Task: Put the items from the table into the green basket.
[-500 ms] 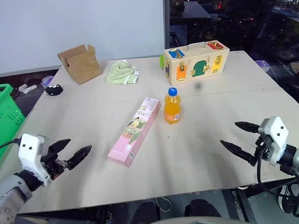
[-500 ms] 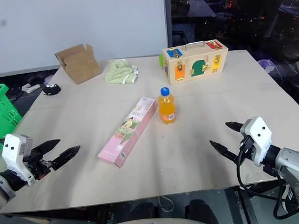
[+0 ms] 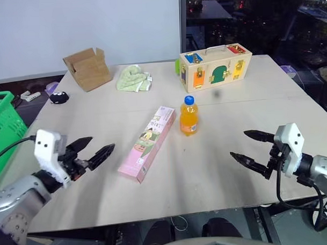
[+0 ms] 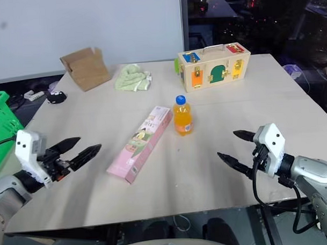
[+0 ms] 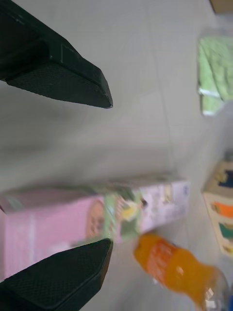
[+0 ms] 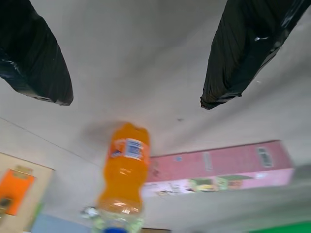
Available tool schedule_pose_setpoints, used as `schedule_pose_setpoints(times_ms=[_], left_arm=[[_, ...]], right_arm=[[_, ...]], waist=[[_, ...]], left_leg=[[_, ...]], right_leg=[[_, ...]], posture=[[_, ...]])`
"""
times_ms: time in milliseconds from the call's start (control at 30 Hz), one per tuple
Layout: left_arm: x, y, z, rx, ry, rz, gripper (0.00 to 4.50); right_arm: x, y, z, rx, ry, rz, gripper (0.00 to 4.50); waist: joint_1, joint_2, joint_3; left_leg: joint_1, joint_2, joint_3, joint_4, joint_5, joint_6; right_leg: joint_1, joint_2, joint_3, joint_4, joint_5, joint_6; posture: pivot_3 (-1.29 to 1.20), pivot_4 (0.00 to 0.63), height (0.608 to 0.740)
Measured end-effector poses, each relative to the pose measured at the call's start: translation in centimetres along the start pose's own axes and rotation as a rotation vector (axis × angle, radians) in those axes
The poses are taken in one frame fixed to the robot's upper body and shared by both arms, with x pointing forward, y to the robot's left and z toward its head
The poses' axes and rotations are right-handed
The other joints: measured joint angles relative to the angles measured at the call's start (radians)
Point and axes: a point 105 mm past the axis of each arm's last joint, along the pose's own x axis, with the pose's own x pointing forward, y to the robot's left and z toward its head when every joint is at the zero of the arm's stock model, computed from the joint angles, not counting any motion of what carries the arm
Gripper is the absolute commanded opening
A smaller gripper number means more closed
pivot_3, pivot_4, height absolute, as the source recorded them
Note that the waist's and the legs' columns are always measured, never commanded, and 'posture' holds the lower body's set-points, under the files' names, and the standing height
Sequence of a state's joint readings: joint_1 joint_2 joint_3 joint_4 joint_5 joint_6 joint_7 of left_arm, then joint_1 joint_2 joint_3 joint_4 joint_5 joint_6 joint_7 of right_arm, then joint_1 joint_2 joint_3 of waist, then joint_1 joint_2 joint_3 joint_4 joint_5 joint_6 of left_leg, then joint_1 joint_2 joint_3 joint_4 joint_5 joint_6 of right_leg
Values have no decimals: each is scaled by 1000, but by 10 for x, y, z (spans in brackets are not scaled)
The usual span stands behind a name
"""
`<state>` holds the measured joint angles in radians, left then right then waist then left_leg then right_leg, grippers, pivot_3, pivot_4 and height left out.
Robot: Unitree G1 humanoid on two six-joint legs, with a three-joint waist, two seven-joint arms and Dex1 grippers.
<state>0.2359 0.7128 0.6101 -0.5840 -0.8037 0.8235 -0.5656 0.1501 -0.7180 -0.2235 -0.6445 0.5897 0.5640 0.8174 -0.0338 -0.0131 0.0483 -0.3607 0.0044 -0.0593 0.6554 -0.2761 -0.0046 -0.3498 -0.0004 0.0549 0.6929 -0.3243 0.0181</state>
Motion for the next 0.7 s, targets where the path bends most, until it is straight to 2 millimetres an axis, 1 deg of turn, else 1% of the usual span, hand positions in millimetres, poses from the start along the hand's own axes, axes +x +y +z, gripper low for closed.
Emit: schedule_pose_setpoints(times_ms=[100, 167, 233, 300, 367, 400, 467, 533, 700], left_arm=[[14, -14, 12, 19, 2, -7, 4463], [19, -17, 13, 30, 31, 0, 4463], [32, -23, 13, 40, 132, 3, 4463], [45, -31, 15, 94, 253, 9, 4463], [55, -39, 16, 98, 345, -7, 4463], [60, -44, 10, 86, 408, -30, 4463], [62, -46, 5, 77, 442, -43, 4463], [74, -47, -1, 73, 516, -48, 4463], [91, -40, 2, 113, 583, 10, 4463]], right_arm=[[3, 9, 7, -11, -21, 72, 4500], [3, 10, 9, -16, -20, 89, 4500], [1, 13, 8, -39, 9, 127, 4500], [0, 18, 15, -88, 14, 173, 4500], [1, 24, 22, -123, 7, 219, 4500], [1, 26, 25, -130, -1, 238, 4500], [1, 27, 26, -126, -3, 246, 4500], [2, 27, 28, -126, -6, 252, 4500], [3, 27, 28, -129, -9, 239, 4500]], waist=[[2, -1, 0], [1, -1, 0], [3, -2, 0], [7, -3, 1], [4, -3, 1], [-4, -3, 1], [-13, -4, 2], [-11, -6, 3], [-10, -9, 6]], left_leg=[[0, 0, 0, 0, 0, 0], [0, 0, 0, 0, 0, 0], [0, -1, -1, 0, 0, 0], [0, -2, -2, 0, 0, 0], [0, -2, -2, 0, 0, 0], [0, -2, -2, 0, 0, 0], [0, -2, -2, 0, 0, 0], [-2, -2, -3, 0, 0, 0], [-4, -3, -2, 0, 0, 0]], right_leg=[[0, 0, 0, 0, 0, 1], [0, 0, 0, 0, 0, 0], [0, 1, -1, 0, 0, 1], [1, 1, -1, 0, -1, 2], [1, 1, -2, 0, -1, 2], [1, 1, -1, 0, 0, 2], [0, 2, 1, 1, 1, 0], [-2, 2, 1, 1, 1, -1], [-3, 0, 1, 0, 1, 0]], posture=[[-20, 0, 740], [-28, 0, 740], [-36, 1, 740], [-45, 2, 740], [-58, 2, 740], [-65, 3, 740], [-80, 6, 740], [-90, 7, 740], [-145, 16, 740]])
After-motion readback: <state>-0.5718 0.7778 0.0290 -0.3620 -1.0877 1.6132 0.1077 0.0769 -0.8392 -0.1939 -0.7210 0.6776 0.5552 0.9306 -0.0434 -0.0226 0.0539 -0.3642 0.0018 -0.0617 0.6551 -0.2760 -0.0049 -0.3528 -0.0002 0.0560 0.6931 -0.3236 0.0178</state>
